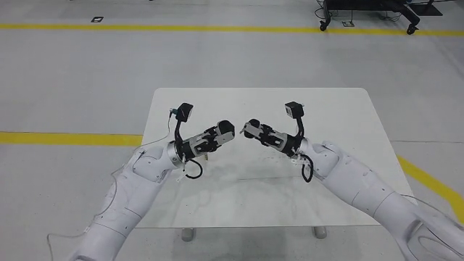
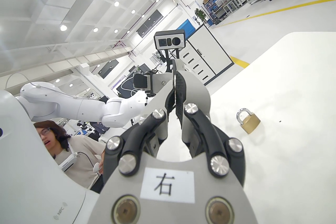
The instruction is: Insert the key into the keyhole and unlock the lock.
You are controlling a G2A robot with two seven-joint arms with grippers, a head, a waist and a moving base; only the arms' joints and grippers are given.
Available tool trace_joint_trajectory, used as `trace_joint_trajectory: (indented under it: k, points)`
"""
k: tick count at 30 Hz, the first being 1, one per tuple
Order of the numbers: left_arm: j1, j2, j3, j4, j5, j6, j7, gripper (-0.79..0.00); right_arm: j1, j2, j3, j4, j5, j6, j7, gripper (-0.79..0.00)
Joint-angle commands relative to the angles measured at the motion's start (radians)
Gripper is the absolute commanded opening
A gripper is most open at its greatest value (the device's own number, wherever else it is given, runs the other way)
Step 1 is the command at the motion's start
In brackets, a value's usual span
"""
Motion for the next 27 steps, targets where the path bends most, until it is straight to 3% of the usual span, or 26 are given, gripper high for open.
trace_joint_trajectory:
  k: [1,2,8,18,22,27]
  points:
    - [-0.005,-0.005,0.007,0.014,0.029,0.0,0.018,-0.292,-0.002,-0.005,0.007,0.003,0.01,0.0,0.021,-0.785]
    - [-0.008,-0.007,0.011,0.021,0.042,0.0,0.028,-0.286,-0.003,-0.008,0.011,0.004,0.014,0.0,0.031,-0.785]
    - [-0.026,-0.017,0.039,0.051,0.057,0.0,0.051,-0.462,-0.009,-0.024,0.033,0.017,0.034,0.0,0.091,-0.785]
    - [-0.046,-0.024,0.059,0.077,0.06,0.0,0.061,-0.551,-0.014,-0.049,0.068,0.045,0.063,0.0,0.167,-0.785]
    - [-0.054,-0.028,0.067,0.094,0.057,0.0,0.065,-0.785,-0.016,-0.059,0.082,0.059,0.067,0.0,0.187,-0.785]
    - [-0.062,-0.03,0.076,0.104,0.056,0.0,0.061,-0.785,-0.018,-0.07,0.101,0.072,0.062,0.0,0.205,-0.785]
